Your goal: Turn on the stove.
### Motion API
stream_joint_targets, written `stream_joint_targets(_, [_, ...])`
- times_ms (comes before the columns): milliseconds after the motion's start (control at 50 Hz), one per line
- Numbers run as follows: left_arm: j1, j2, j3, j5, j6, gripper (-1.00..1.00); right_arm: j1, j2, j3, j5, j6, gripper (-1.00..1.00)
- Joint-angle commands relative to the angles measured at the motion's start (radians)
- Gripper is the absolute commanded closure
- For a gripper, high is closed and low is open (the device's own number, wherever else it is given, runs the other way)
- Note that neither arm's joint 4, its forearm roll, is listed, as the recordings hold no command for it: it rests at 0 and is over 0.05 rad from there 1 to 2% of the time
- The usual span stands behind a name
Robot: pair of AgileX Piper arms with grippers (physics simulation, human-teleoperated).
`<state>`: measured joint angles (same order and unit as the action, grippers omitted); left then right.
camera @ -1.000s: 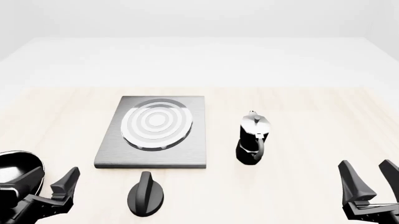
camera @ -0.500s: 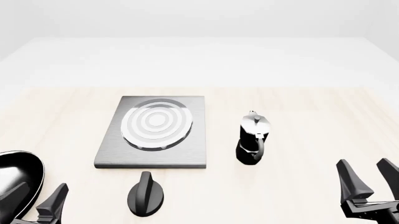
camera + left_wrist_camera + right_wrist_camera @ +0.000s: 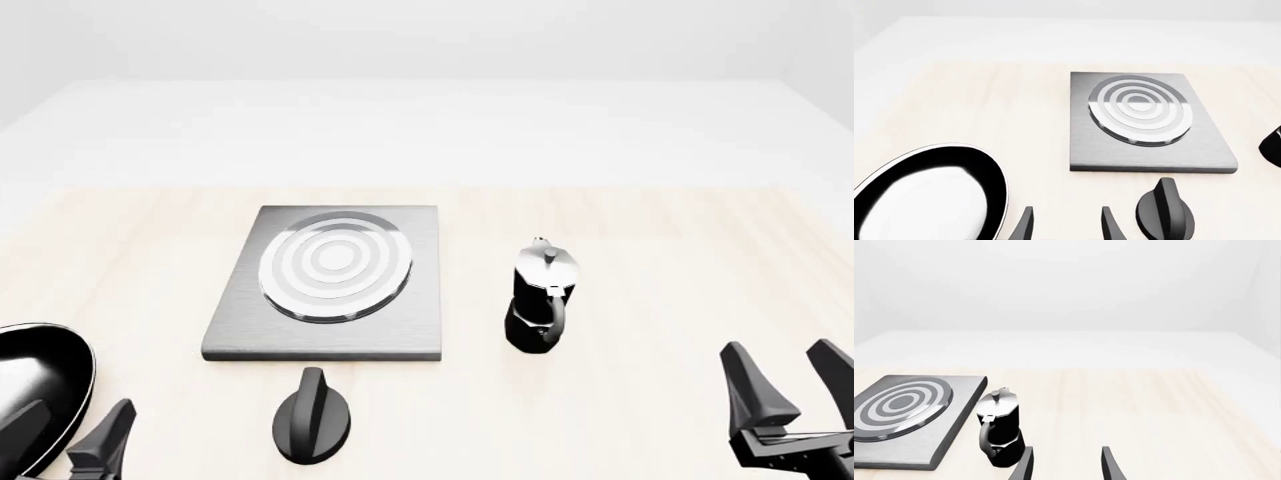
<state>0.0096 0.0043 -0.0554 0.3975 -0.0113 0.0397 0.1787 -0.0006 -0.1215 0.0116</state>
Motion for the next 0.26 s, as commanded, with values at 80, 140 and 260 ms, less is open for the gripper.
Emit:
stream_joint_targets(80, [0.026,-0.004,0.006,0.012,0.009,-1.00,-0.003,-0.021,0.000,0.014,0.000,-1.00])
stream_joint_targets(140, [0.028,-0.004,0.001,0.014,0.011,-1.00,-0.002,-0.019,0.000,0.013,-0.001,-1.00])
stream_joint_targets(260, [0.028,-0.004,0.012,0.006,0.005,-1.00,-0.002,-0.016,0.000,0.010,-0.002,-1.00])
